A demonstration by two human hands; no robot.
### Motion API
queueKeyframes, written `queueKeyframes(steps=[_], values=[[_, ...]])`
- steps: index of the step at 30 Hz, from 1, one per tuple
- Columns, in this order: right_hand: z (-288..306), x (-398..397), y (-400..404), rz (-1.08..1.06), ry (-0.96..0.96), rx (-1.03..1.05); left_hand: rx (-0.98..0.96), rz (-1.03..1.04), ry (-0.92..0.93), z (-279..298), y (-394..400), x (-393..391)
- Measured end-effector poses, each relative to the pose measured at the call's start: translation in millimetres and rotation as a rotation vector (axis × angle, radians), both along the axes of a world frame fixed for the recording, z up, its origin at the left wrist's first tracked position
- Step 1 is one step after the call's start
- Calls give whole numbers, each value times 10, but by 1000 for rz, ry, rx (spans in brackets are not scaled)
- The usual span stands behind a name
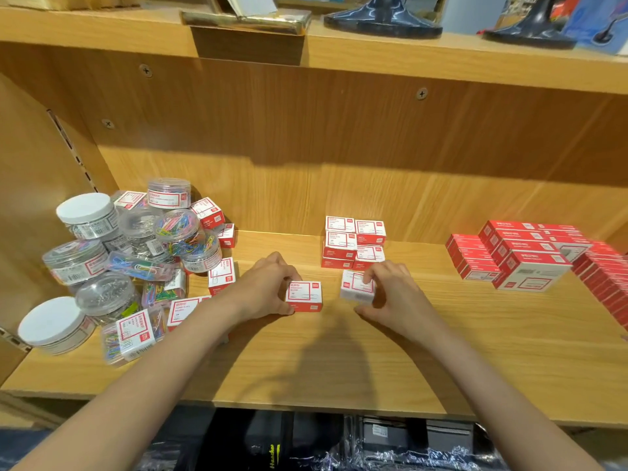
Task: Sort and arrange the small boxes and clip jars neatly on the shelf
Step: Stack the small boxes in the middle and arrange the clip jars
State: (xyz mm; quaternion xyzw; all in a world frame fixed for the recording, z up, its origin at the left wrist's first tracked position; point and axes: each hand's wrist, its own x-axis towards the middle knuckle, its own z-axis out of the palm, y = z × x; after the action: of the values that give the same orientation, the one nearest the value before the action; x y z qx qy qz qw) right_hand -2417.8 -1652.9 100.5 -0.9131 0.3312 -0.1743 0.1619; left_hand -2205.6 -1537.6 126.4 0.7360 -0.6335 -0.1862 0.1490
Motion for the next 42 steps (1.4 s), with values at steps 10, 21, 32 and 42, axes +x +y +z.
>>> queueKeyframes(steps=[10,21,32,42], values=[[186,-178,-125,-98,-154,213,-16,12,10,-18,-111,-90],[215,-85,-127,207,16,299,1,17,-19,-11,-152,-109],[142,-167,-260,-6,-225,185,-22,4,19,-17,-148,-124],[191,65,-548,-67,-266,113,-97,53,117,-110,-219,-247]])
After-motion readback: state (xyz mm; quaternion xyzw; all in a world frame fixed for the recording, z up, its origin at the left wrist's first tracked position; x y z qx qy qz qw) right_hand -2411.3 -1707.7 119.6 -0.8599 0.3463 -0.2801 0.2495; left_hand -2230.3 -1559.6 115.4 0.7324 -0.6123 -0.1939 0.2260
